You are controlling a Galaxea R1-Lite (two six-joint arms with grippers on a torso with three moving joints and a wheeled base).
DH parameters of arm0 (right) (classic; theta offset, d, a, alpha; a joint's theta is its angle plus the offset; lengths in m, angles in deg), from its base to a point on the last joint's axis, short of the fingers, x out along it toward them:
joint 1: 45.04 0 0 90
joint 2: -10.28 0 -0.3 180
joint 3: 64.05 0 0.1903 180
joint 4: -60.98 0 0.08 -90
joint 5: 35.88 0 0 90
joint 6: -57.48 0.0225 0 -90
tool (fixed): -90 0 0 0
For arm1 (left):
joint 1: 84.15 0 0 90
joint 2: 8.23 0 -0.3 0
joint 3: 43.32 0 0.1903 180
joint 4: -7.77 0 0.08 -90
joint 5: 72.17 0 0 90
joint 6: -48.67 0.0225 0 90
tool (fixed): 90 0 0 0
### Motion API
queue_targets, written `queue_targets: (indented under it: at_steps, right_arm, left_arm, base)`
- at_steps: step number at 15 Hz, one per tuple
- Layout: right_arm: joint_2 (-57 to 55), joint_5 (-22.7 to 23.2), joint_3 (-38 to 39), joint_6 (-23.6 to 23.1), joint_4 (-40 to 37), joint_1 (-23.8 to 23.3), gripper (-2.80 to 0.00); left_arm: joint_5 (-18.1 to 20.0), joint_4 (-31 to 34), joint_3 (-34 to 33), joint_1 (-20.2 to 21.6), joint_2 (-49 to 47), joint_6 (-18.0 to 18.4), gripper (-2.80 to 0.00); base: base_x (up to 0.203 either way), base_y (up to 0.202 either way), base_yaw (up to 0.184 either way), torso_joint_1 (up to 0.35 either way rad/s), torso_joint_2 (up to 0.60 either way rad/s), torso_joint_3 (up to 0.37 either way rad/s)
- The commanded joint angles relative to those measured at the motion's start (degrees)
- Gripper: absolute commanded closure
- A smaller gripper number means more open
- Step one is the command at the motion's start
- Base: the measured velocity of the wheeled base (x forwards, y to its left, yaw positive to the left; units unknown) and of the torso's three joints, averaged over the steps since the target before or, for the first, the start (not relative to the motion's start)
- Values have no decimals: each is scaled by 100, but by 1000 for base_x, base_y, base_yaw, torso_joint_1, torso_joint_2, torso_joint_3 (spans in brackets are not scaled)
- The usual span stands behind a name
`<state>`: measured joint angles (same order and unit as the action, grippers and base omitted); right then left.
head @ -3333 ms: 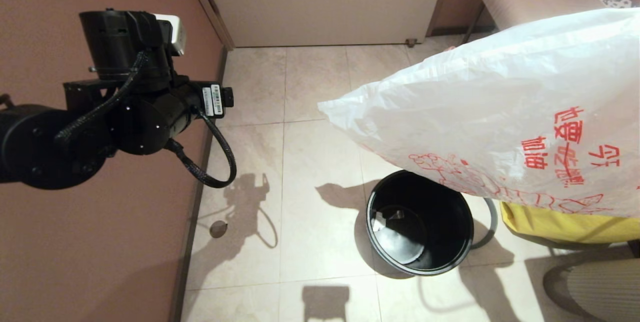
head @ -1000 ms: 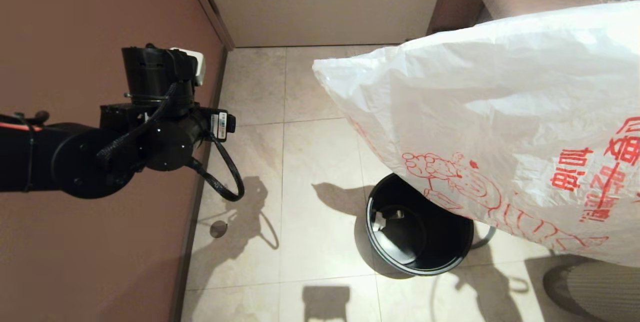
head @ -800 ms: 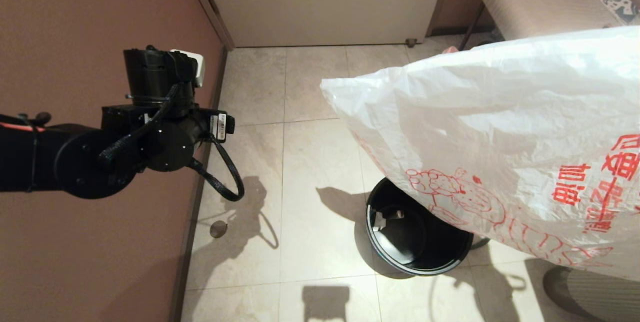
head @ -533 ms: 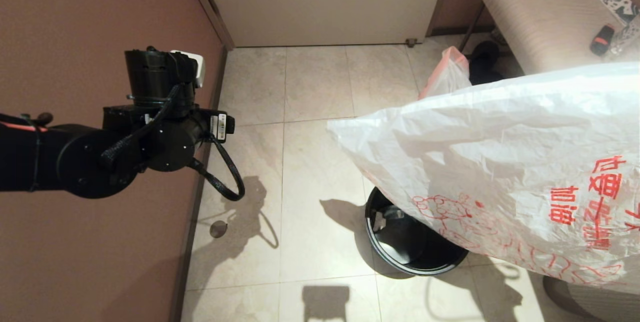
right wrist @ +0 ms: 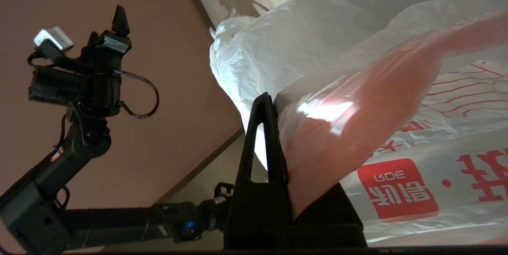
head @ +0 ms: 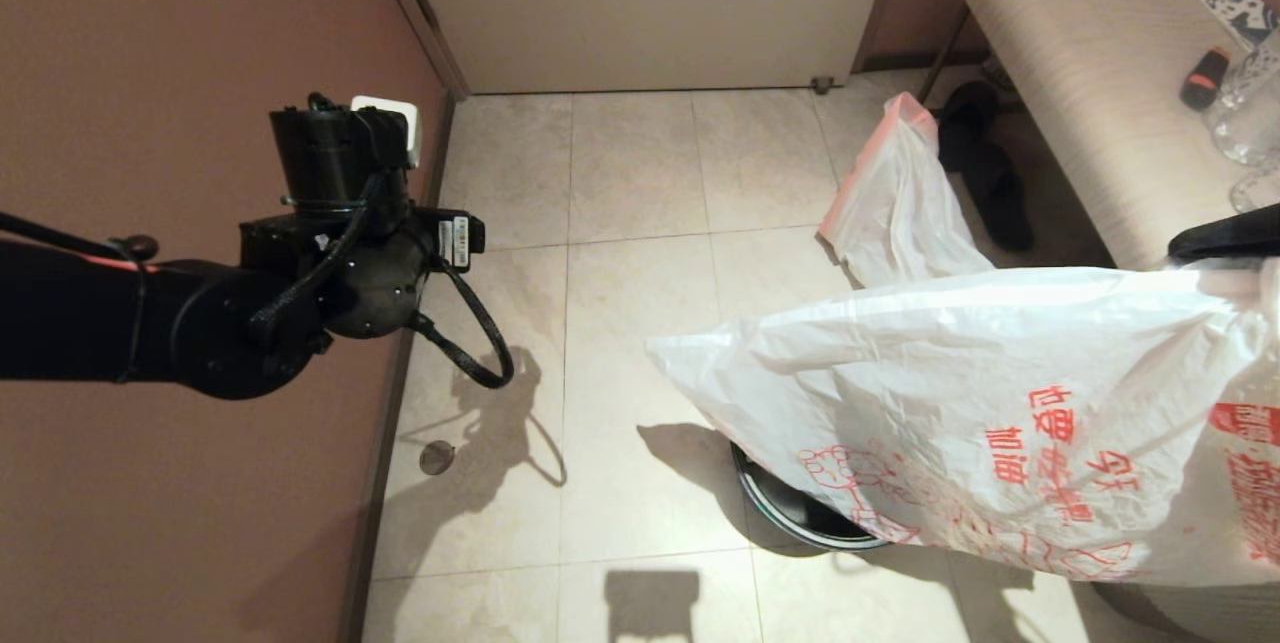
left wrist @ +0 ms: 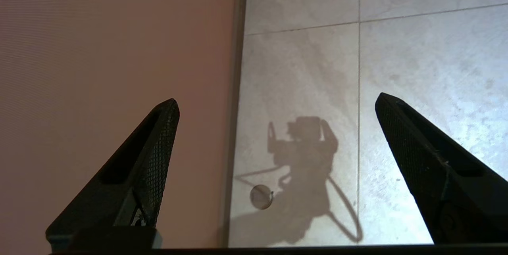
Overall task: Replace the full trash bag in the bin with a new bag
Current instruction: Put the new garbage bag on the trash can
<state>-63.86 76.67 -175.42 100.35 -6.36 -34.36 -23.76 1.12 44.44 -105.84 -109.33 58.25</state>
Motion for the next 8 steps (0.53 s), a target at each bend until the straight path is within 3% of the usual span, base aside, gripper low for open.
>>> queue_targets:
  at_steps: [1,3,6,7,8]
  right_arm:
    - [-172,53,613,19,663,-41,0]
    - [-540,148,1252,-141,1647,-52,0]
    - [-1219,147,1462,-999,2213,-159,0]
    - [-1376,137,1473,-1150,2444,-210,0]
    - [-1516,132,1478,-1202,2619,-294,0]
  left_arm:
    - [-23,-199,64,-105,-368,6,-280]
    - [-26,-307,262,-390,-808,-28,-280]
    - [-35,-164,599,-701,-1515,-125,-280]
    - [-6,169,734,-825,-1683,-329,-280]
    - [127,698,856,-975,-1727,-808,-280]
  base:
    - [0,0,0,0,0,0]
    - [0,0,0,0,0,0]
    - [0,0,0,0,0,0]
    - [0,0,0,0,0,0]
    - [0,0,0,0,0,0]
